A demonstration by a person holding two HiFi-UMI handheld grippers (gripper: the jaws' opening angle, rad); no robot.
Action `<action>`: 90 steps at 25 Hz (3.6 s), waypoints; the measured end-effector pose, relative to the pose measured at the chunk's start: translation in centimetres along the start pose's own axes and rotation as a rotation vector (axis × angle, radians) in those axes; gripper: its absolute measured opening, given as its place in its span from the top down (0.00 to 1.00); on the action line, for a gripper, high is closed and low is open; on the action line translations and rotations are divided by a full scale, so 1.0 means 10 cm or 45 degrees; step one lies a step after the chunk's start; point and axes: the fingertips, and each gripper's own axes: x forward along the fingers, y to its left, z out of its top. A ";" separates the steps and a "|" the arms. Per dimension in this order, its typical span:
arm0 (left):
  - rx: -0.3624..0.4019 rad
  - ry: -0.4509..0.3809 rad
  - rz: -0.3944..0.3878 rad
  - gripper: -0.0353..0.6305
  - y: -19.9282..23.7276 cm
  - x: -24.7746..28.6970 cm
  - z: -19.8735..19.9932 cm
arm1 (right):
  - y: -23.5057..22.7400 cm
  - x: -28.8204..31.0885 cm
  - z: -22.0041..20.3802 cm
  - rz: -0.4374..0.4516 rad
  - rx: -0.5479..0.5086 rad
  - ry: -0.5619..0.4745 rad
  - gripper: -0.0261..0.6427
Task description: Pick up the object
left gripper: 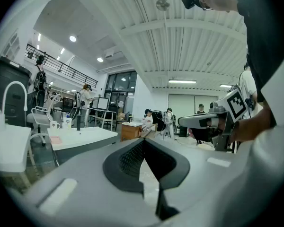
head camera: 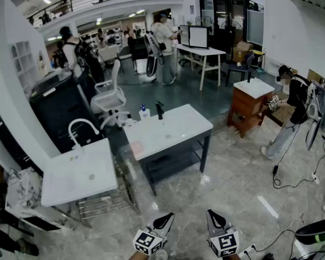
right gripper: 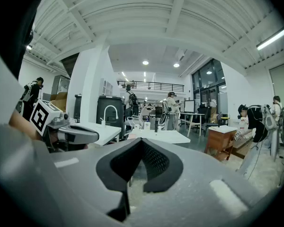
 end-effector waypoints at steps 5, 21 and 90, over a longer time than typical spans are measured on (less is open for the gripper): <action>-0.002 0.029 0.005 0.92 0.07 -0.13 -0.08 | 0.09 0.04 -0.04 -0.004 -0.001 0.019 0.96; 0.028 0.020 -0.003 0.92 0.62 -0.44 0.04 | 0.51 0.45 0.26 -0.011 0.053 -0.064 0.96; -0.002 0.093 0.490 0.92 2.62 1.43 0.29 | -1.00 3.28 0.47 0.299 0.049 -0.096 0.96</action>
